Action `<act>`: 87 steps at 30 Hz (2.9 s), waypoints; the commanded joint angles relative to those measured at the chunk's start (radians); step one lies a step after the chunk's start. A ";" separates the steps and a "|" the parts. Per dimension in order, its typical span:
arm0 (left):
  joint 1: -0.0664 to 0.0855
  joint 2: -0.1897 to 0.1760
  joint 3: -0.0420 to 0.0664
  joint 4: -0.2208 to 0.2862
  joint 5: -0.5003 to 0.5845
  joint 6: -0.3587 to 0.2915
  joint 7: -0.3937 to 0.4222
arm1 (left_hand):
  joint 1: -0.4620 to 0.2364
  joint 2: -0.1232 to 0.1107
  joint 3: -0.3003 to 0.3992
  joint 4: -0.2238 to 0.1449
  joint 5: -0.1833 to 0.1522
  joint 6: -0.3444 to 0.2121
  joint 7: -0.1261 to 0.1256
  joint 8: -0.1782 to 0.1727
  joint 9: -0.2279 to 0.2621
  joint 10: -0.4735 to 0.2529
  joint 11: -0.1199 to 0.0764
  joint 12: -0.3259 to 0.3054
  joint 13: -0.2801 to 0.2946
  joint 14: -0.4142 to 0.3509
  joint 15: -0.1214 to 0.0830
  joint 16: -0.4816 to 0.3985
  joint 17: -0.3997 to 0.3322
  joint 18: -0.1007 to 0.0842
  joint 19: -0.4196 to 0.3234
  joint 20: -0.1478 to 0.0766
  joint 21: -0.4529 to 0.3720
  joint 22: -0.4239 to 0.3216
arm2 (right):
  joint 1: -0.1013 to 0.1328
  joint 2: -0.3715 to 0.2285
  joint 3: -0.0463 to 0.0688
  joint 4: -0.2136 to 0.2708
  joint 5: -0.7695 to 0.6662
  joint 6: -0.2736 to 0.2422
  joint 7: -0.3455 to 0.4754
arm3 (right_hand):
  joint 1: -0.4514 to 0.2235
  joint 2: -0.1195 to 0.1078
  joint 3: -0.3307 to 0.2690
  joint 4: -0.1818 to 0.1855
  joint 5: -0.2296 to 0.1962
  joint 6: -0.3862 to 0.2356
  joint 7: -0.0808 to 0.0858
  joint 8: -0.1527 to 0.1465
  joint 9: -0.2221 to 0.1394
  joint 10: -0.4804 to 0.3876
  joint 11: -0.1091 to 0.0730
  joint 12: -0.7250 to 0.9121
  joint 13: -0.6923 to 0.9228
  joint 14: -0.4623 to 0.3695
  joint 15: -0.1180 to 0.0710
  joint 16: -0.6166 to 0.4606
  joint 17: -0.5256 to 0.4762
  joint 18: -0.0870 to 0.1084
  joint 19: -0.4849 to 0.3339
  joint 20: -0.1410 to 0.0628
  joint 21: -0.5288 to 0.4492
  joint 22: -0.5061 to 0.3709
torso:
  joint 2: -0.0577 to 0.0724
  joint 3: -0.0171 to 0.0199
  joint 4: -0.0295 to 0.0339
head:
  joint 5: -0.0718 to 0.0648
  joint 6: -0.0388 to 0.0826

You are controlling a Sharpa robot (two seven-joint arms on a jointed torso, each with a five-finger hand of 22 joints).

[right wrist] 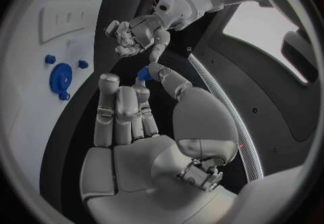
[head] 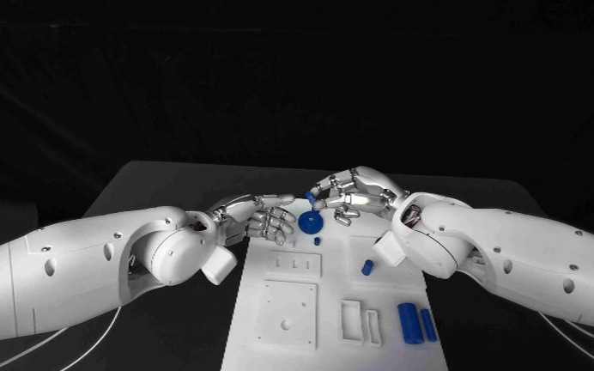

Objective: Assemble the parts on the task board

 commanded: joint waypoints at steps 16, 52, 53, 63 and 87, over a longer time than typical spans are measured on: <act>0.001 0.034 0.000 0.015 0.177 0.119 0.078 | -0.020 0.040 -0.006 0.083 -0.004 -0.088 -0.032 -0.028 -0.012 -0.043 0.010 0.004 0.006 -0.026 0.005 0.002 0.010 0.011 -0.026 0.009 -0.020 0.018 | -0.005 0.015 0.004 0.017 0.017 0.001 0.020 | -0.003 0.011 -0.011 0.000 0.009 0.000 0.008 -0.003 0.002 -0.008 -0.001 0.003 0.002 -0.004 0.003 -0.002 -0.003 0.020 -0.003 -0.006 0.004 0.020 | 0.000 0.0006 0.0011 | 0.007 0.002; 0.001 0.020 0.000 0.009 0.176 0.148 0.090 | 0.100 0.172 -0.102 -0.035 -0.003 -0.087 -0.034 0.005 -0.007 -0.085 0.012 0.032 0.030 -0.041 0.012 0.004 0.013 0.004 -0.036 0.015 -0.025 0.019 | -0.010 0.019 0.008 0.005 0.020 0.017 0.016 | -0.002 0.014 -0.016 -0.001 0.013 0.000 0.008 -0.003 0.003 -0.010 -0.001 0.003 0.002 -0.006 0.003 -0.003 -0.003 0.020 -0.005 -0.006 0.004 0.020 | 0.000 0.0005 0.0008 | 0.004 0.002; 0.001 0.020 0.000 0.008 0.176 0.150 0.090 | 0.108 0.182 -0.101 -0.042 -0.003 -0.087 -0.035 0.005 -0.008 -0.087 0.011 0.032 0.031 -0.041 0.012 0.004 0.013 0.003 -0.037 0.016 -0.025 0.019 | -0.010 0.019 0.008 0.004 0.020 0.018 0.016 | -0.002 0.014 -0.016 -0.001 0.013 0.000 0.008 -0.003 0.003 -0.010 -0.001 0.003 0.002 -0.006 0.003 -0.004 -0.003 0.020 -0.005 -0.006 0.004 0.020 | 0.000 0.0004 0.0009 | 0.004 0.001; 0.001 0.019 0.000 0.008 0.176 0.158 0.107 | 0.174 0.292 -0.112 -0.137 -0.002 -0.083 -0.043 0.013 -0.018 -0.100 0.008 0.042 0.033 -0.046 0.016 0.004 0.010 -0.006 -0.045 0.020 -0.030 0.020 | -0.013 0.024 0.008 0.001 0.020 0.027 0.013 | -0.002 0.015 -0.017 -0.001 0.014 0.000 0.008 -0.003 0.003 -0.010 -0.001 0.003 0.002 -0.007 0.003 -0.004 -0.004 0.020 -0.006 -0.006 0.004 0.020 | 0.000 0.0000 0.0010 | 0.005 0.000; 0.001 0.022 0.000 0.011 0.164 0.163 0.101 | 0.178 0.236 -0.152 -0.131 -0.004 -0.060 -0.042 0.029 -0.022 -0.099 0.007 0.053 0.036 -0.046 0.015 0.008 0.011 -0.007 -0.041 0.018 -0.030 0.019 | -0.016 0.049 0.008 -0.014 -0.018 0.021 0.010 | -0.002 0.014 -0.019 -0.001 0.013 0.000 0.008 -0.004 0.003 -0.011 -0.001 0.003 0.002 -0.010 0.003 -0.008 -0.007 0.020 -0.007 -0.005 0.004 0.020 | 0.000 0.0011 0.0005 | 0.004 -0.005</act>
